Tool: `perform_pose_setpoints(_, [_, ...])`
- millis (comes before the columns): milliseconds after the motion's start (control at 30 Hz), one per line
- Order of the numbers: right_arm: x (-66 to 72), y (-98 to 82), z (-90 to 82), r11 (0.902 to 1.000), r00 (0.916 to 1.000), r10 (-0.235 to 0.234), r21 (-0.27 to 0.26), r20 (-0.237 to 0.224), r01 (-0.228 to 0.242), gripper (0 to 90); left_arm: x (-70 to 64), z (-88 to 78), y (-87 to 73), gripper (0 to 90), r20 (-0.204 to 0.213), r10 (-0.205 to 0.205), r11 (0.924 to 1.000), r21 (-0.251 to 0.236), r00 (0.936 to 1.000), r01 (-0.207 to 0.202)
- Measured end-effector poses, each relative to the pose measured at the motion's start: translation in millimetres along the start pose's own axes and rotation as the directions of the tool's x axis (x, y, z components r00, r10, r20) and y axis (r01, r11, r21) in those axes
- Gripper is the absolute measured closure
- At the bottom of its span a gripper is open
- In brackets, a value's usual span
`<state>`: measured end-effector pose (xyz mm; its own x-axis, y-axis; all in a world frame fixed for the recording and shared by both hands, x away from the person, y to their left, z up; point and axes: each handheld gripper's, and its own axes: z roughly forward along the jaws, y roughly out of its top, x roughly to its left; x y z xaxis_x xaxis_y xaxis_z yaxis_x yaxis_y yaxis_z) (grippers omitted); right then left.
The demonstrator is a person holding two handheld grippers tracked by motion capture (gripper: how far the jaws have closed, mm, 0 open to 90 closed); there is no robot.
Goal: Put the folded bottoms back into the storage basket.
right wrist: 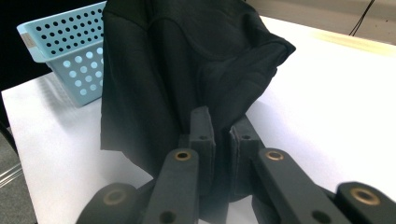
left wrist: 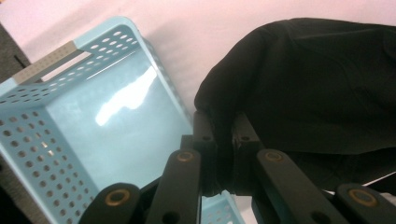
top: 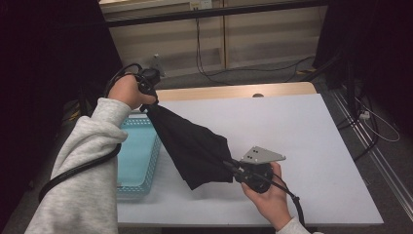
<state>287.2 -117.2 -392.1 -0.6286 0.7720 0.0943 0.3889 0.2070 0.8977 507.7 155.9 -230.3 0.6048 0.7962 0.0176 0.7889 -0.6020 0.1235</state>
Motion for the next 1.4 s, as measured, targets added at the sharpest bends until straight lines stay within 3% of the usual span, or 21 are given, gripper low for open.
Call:
perform_pose_setpoints(200, [3.0, 4.9, 4.4, 0.9998, 0.9999, 0.006, -0.019, -0.009, -0.006, 82.8, -0.5, -19.4, -0.5, 84.1, -0.027, 0.004, 0.9999, -0.011, 0.9996, -0.005])
perform_pose_setpoints(633, [20.6, 28.6, 17.5, 0.9968, 0.9988, -0.015, -0.080, -0.046, 0.011, 83.0, 15.6, -61.7, -11.6, 84.1, -0.080, -0.022, 0.9992, -0.036, 0.9965, 0.019])
perform_pose_setpoints(1033, [36.3, 46.4, 40.0, 0.9919, 0.9961, -0.018, -0.127, -0.086, 0.007, 83.1, 43.3, -85.4, -26.7, 84.1, -0.104, -0.060, 0.9970, -0.054, 0.9928, 0.055])
perform_pose_setpoints(1400, [61.1, 66.1, 63.1, 0.9877, 0.9892, -0.042, -0.155, -0.140, 0.019, 83.1, 73.9, -103.0, -47.2, 84.1, -0.124, -0.114, 0.9912, -0.081, 0.9856, 0.105])
